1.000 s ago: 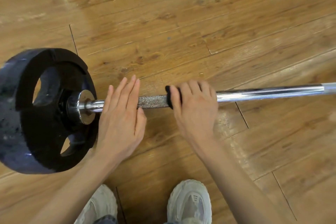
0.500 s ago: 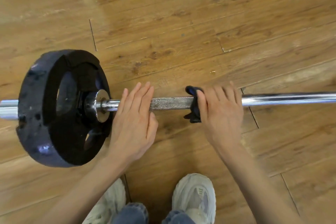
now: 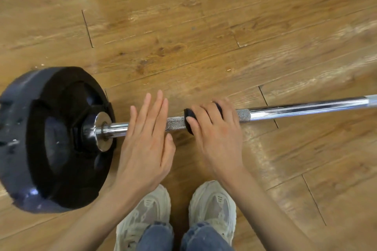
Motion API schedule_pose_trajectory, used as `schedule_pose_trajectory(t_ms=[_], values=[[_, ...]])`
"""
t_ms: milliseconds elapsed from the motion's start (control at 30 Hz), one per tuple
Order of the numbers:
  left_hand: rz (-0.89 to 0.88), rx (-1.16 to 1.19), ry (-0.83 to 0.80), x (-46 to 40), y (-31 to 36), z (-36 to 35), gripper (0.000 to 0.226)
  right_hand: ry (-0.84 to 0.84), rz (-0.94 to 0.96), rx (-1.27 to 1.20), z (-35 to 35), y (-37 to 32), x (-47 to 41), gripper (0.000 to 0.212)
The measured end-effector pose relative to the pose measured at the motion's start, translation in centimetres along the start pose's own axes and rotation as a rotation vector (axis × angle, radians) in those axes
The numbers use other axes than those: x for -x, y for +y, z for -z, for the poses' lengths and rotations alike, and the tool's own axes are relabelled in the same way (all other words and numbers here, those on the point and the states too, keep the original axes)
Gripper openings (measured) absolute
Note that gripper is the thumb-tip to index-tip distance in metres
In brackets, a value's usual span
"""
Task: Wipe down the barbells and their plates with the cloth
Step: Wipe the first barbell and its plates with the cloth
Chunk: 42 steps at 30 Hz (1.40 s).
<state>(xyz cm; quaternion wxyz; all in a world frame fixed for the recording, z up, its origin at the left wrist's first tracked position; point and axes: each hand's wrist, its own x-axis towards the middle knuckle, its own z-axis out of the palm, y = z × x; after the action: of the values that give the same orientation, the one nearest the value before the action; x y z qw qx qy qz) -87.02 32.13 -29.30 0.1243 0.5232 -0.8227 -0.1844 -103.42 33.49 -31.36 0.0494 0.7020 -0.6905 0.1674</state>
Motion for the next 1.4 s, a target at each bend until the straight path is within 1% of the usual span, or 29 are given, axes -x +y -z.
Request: schedule_pose_trajectory(t_ms=[33,67,100,133,167,200,300,333,367,433,467,500,567,600,633,700,733,800,833,900,933,967,1000,1067,1100,1200,1267,1333,1400], values=[[-0.001,-0.006,-0.012,0.0,0.1,-0.1,0.065,-0.036,-0.038,0.021,0.6,-0.3,-1.0,0.042],[-0.001,-0.011,-0.021,0.0,0.2,-0.3,0.065,-0.137,-0.101,0.047,1.4,-0.7,-2.6,0.043],[-0.002,-0.016,-0.025,0.1,0.2,-0.4,0.066,-0.303,-0.16,0.047,1.7,-1.1,-4.3,0.046],[-0.005,-0.023,-0.027,0.2,0.2,-0.5,0.066,-0.427,-0.208,0.039,1.8,-1.2,-5.5,0.048],[-0.009,-0.032,-0.03,0.3,0.1,-0.7,0.066,-0.487,-0.236,0.022,1.8,-1.1,-6.0,0.049],[-0.012,-0.04,-0.029,0.3,-0.1,-0.8,0.066,-0.454,-0.22,-0.017,1.6,-1.0,-5.6,0.05],[-0.011,-0.047,-0.017,0.4,-0.1,-0.8,0.067,-0.166,-0.108,0.002,1.6,-0.7,-0.9,0.039],[-0.009,-0.043,-0.014,0.5,-0.1,-0.8,0.067,-0.153,-0.088,-0.031,1.9,-0.9,0.7,0.038],[-0.008,-0.04,-0.012,0.5,0.0,-0.8,0.067,-0.176,-0.064,-0.051,1.7,-0.7,1.6,0.038],[-0.01,-0.053,-0.019,0.7,0.1,-1.0,0.068,-0.203,-0.063,-0.014,1.6,-0.7,0.1,0.04],[-0.012,-0.059,-0.025,0.8,0.1,-1.0,0.068,-0.282,-0.109,0.028,1.8,-0.9,-1.7,0.047],[-0.011,-0.062,-0.026,1.0,0.1,-1.0,0.068,-0.446,-0.161,0.069,2.2,-1.2,-3.9,0.052],[-0.017,-0.067,-0.026,1.1,0.2,-1.0,0.068,-0.627,-0.191,0.071,2.1,-0.8,-6.1,0.054],[-0.021,-0.069,-0.025,1.0,0.2,-1.0,0.067,-0.624,-0.177,0.054,1.7,-0.4,-5.6,0.054],[-0.02,-0.07,-0.021,1.0,0.2,-1.0,0.067,-0.544,-0.141,0.036,1.8,0.1,-4.4,0.051],[-0.013,-0.069,-0.011,1.2,0.2,-1.0,0.067,-0.306,-0.075,-0.006,2.8,-0.3,-0.5,0.039],[-0.012,-0.076,-0.006,1.3,0.2,-1.1,0.068,-0.25,-0.068,-0.031,3.1,-0.5,0.9,0.036],[-0.02,-0.096,-0.005,1.4,0.4,-1.2,0.068,-0.247,-0.073,-0.046,2.3,-0.4,0.4,0.04],[-0.025,-0.098,-0.011,1.5,0.4,-1.2,0.068,-0.291,-0.121,-0.014,2.1,-0.5,-1.5,0.045],[-0.028,-0.103,-0.006,1.4,0.4,-1.1,0.066,-0.5,-0.169,0.083,1.8,-0.6,-4.7,0.05],[-0.03,-0.11,-0.004,1.3,0.4,-1.0,0.066,-0.558,-0.162,0.077,1.5,-0.2,-4.9,0.05],[-0.032,-0.117,-0.004,1.2,0.4,-0.9,0.065,-0.514,-0.139,0.021,1.5,0.2,-4.4,0.05],[-0.033,-0.122,-0.001,1.1,0.4,-0.9,0.065,-0.412,-0.11,-0.016,1.7,0.6,-3.2,0.047],[-0.031,-0.122,0.014,1.1,0.3,-0.9,0.064,-0.151,-0.015,-0.044,2.2,0.8,0.4,0.034],[-0.03,-0.122,0.02,1.0,0.3,-0.9,0.064,-0.084,0.025,-0.042,2.1,1.2,1.7,0.031],[-0.04,-0.141,0.022,0.8,0.2,-1.0,0.064,-0.007,0.027,0.034,1.4,4.1,2.1,0.036],[-0.034,-0.136,0.016,0.8,0.2,-1.0,0.064,0.039,-0.058,0.021,1.6,4.9,1.5,0.041],[-0.029,-0.136,0.02,0.7,0.3,-1.0,0.064,0.051,-0.136,-0.05,1.3,3.4,1.0,0.044],[-0.028,-0.14,0.031,0.4,0.3,-1.1,0.063,0.01,-0.094,-0.046,0.6,1.2,0.7,0.044]])
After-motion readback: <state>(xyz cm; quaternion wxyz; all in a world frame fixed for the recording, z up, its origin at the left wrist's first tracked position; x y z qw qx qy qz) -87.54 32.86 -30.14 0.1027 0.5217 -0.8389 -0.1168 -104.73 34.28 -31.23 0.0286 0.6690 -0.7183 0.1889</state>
